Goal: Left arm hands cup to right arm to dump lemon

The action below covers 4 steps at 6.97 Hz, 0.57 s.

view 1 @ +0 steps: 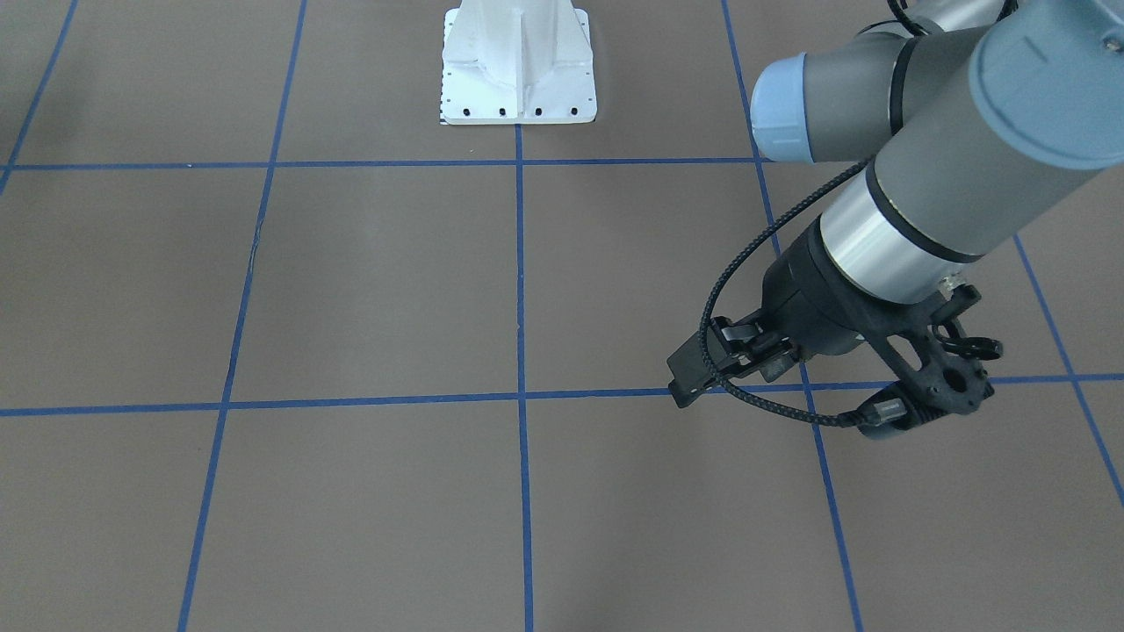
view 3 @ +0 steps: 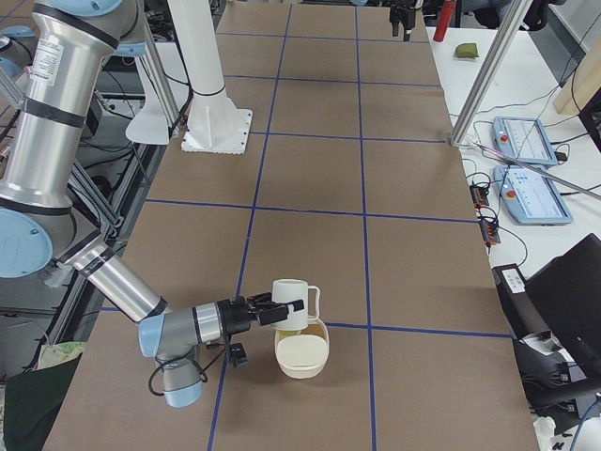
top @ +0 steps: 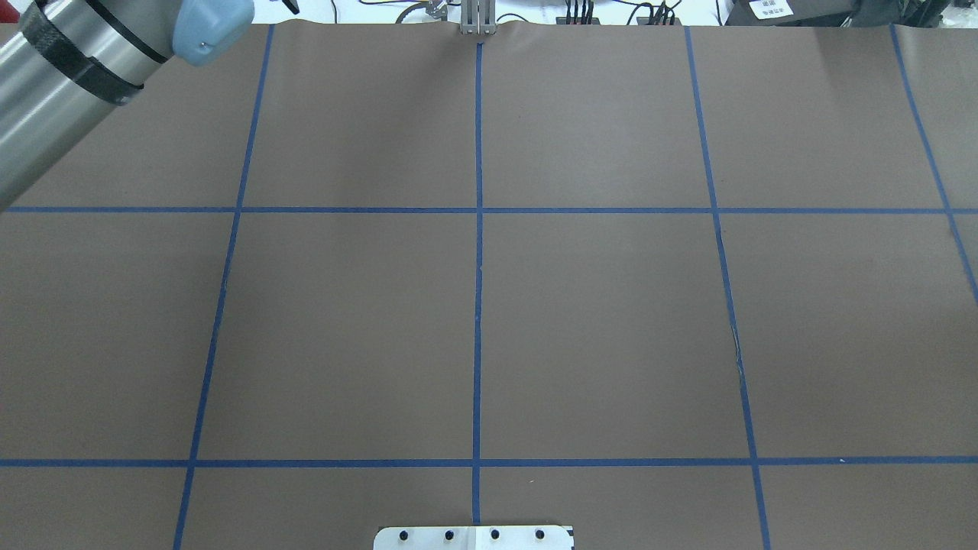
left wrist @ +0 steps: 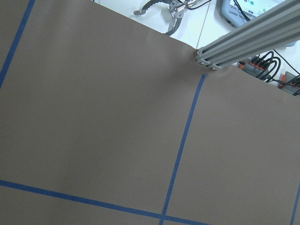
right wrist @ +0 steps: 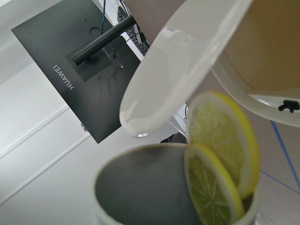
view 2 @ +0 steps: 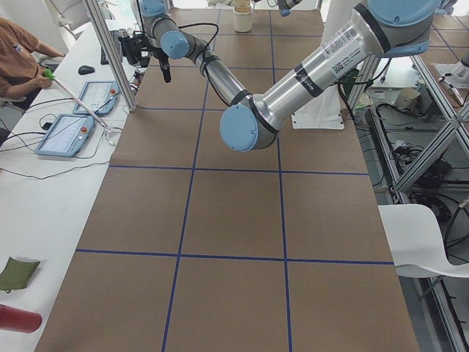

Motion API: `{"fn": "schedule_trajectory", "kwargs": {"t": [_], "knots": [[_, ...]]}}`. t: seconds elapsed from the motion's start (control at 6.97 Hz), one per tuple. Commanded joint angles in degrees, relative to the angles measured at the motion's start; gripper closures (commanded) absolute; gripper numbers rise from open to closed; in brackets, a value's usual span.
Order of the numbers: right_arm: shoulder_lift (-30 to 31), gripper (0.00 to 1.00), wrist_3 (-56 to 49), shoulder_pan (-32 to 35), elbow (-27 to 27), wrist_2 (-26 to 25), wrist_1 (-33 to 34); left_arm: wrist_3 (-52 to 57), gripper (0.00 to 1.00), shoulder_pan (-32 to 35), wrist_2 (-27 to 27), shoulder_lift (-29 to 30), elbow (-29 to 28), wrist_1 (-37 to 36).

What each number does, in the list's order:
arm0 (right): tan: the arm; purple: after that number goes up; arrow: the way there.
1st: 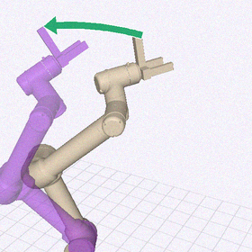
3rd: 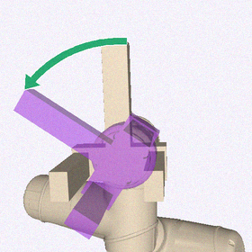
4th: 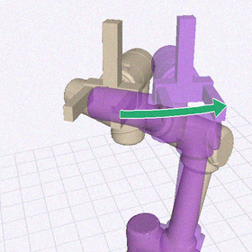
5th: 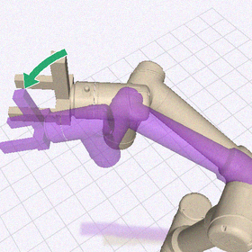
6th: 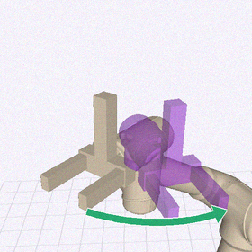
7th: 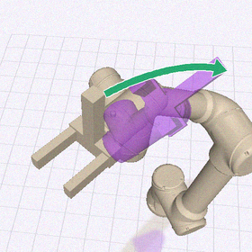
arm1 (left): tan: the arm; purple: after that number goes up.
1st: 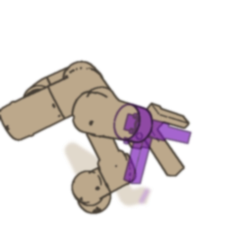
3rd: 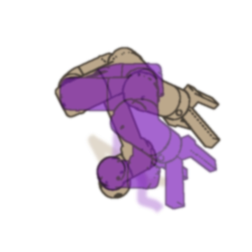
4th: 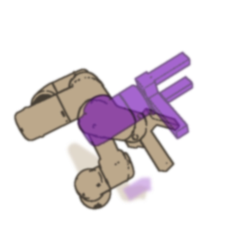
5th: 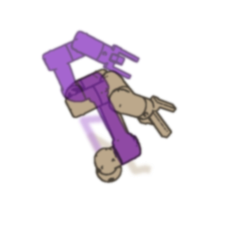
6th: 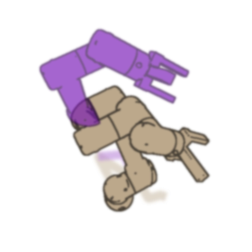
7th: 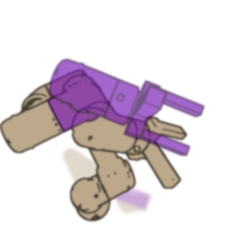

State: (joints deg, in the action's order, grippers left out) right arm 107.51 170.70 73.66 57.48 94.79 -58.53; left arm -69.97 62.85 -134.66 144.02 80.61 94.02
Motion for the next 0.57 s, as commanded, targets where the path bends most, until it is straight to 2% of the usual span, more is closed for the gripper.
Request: {"fn": "schedule_trajectory", "kwargs": {"t": [0.0,0.43], "knots": [[-0.4,0.81,4.5,0.0,0.2,0.2,-0.3,2.2,0.00,0.2,0.4,0.1,-0.2,-0.9],[-0.4,0.80,3.5,0.0,0.0,0.4,-1.2,3.3,0.00,0.3,0.5,0.3,-0.2,-1.7]]}}
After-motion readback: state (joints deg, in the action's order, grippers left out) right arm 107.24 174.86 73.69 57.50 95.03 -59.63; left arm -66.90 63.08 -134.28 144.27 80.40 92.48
